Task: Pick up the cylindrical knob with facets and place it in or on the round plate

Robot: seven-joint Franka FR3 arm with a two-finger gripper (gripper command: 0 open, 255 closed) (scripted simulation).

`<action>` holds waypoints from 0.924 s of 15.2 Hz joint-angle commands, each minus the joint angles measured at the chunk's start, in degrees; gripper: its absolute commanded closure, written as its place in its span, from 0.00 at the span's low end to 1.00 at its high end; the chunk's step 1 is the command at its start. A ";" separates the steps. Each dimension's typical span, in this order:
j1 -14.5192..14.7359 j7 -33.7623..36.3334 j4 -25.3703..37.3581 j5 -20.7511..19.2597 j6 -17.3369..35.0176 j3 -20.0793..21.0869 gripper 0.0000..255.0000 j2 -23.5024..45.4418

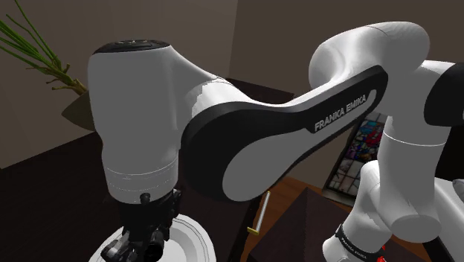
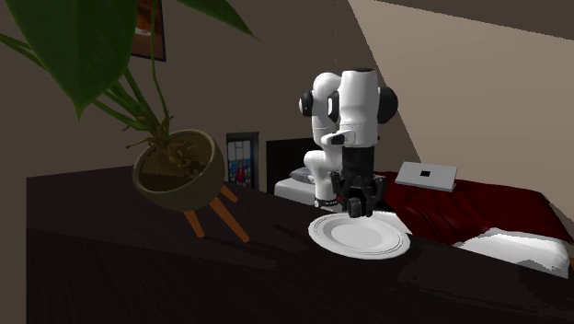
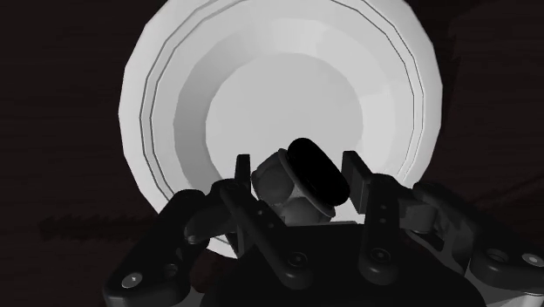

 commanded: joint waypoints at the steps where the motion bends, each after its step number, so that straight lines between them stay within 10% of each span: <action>1: 0.01 0.13 -1.08 -0.23 1.37 -0.10 1.00 0.32; 14: 0.12 0.60 -4.09 -1.07 5.31 -0.42 1.00 1.46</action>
